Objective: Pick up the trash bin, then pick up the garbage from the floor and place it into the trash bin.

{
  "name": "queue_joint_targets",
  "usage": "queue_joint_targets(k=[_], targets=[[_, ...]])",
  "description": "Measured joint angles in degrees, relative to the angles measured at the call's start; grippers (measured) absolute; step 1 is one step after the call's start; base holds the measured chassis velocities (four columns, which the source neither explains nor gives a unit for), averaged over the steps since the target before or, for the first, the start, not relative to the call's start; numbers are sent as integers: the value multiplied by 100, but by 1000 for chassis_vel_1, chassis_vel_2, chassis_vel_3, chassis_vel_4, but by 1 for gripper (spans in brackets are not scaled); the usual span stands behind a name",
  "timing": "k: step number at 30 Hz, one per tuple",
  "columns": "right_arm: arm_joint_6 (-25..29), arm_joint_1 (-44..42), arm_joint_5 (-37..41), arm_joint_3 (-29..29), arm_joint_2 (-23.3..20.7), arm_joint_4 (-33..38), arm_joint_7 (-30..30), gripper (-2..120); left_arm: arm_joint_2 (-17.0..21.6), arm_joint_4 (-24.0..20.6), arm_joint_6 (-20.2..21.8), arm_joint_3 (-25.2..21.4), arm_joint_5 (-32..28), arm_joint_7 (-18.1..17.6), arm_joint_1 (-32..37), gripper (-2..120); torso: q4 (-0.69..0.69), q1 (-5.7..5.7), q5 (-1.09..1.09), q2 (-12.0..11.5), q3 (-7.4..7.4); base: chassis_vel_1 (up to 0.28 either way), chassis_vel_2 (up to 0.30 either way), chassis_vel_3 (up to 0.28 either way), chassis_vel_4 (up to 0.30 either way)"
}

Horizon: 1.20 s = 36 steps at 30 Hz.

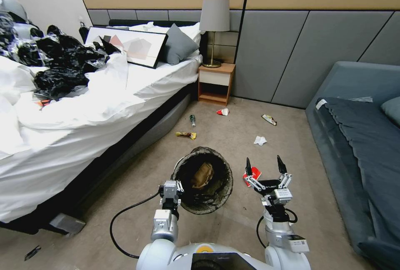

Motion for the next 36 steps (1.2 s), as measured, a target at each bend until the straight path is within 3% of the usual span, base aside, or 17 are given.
queue_joint_targets(k=[19,36], targets=[[123,23,27,14,0,-75,-77,100,-3,26,0,4,4,-1,1,0,-1,1,0,0,1,-135,133,136,-134],[251,73,2,46,0,-103,-178,100,-7,33,-8,8,35,2,5,0,0,1,0,0,0,-16,13,20,-10]])
